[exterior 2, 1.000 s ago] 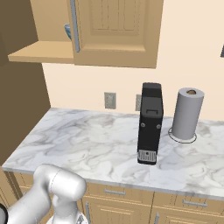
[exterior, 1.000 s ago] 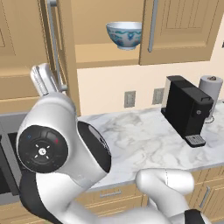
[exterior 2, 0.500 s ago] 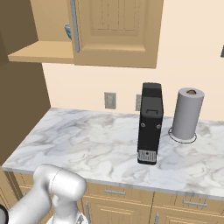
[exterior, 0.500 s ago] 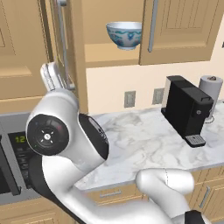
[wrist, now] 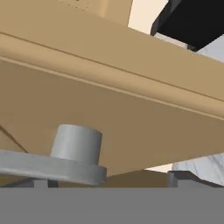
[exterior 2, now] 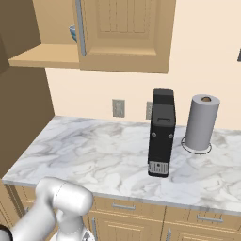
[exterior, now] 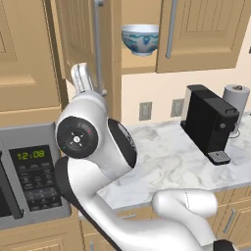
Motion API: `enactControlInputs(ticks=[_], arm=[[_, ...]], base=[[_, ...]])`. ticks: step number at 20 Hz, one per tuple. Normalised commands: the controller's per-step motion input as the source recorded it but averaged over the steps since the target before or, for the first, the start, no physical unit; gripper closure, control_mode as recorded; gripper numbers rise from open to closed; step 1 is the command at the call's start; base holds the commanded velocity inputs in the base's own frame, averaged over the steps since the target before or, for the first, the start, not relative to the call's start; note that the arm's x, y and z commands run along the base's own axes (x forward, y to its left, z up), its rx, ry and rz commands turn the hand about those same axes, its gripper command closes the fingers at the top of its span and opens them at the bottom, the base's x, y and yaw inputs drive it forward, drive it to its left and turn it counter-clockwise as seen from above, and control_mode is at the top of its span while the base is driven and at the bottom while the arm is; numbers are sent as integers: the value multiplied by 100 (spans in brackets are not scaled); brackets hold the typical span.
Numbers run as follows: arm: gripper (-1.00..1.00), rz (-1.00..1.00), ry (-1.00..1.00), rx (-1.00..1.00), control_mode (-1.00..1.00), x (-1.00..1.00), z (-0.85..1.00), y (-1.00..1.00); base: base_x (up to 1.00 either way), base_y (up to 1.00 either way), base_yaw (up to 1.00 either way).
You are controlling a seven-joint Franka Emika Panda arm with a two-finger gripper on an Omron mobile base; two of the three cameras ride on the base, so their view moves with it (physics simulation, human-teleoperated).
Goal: Pick the mug and place it in the sink. Pick the bowl and place it in the open cabinet and then close the cabinet.
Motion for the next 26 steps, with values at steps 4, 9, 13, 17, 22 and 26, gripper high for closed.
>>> enactControlInputs(ticks=[4, 9, 13, 17, 22, 26], arm=[[-100, -6, -9, 6, -100, 28, -5, -61], [-100, -7, -10, 4, -100, 37, -7, -49], [-100, -6, -12, 0, -100, 56, -2, -27], [-100, -6, -7, 0, -100, 78, 0, -15], [-100, -6, -5, 0, -100, 79, 0, -25], [-100, -4, -7, 3, -100, 68, 0, -53]], base=[[0, 0, 0], [0, 0, 0], [0, 0, 0], [0, 0, 0], [0, 0, 0], [0, 0, 0]])
